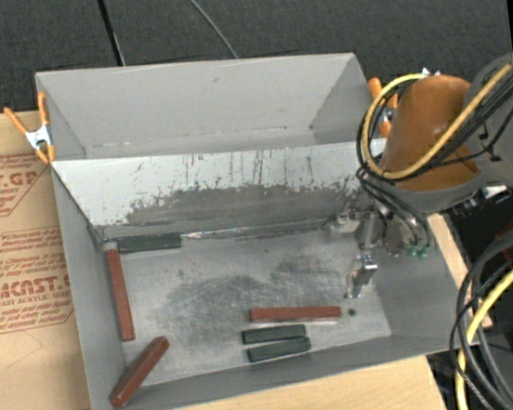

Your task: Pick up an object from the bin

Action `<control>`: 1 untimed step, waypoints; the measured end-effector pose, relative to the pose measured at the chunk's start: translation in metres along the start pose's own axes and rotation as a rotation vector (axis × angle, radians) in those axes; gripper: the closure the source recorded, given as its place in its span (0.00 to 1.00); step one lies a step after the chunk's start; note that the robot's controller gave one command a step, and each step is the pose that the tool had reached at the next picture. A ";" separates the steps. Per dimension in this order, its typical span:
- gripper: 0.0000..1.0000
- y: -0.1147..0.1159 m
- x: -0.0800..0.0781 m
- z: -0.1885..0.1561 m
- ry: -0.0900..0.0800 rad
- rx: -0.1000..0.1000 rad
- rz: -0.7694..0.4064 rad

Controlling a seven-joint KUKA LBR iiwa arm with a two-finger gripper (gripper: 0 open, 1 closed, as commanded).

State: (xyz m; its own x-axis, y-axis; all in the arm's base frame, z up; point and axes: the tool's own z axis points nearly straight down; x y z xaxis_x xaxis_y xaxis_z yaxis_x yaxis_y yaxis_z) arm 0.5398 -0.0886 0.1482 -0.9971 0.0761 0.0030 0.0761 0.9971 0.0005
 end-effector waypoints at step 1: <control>1.00 0.023 0.035 0.071 -0.005 0.001 -0.107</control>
Offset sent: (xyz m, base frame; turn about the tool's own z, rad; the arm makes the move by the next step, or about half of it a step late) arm 0.0000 0.0000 0.0000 0.0000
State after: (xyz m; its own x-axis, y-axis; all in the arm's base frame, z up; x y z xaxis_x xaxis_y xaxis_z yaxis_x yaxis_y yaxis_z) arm 0.5068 -0.0631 0.0775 -0.9995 -0.0306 -0.0021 -0.0306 0.9995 -0.0002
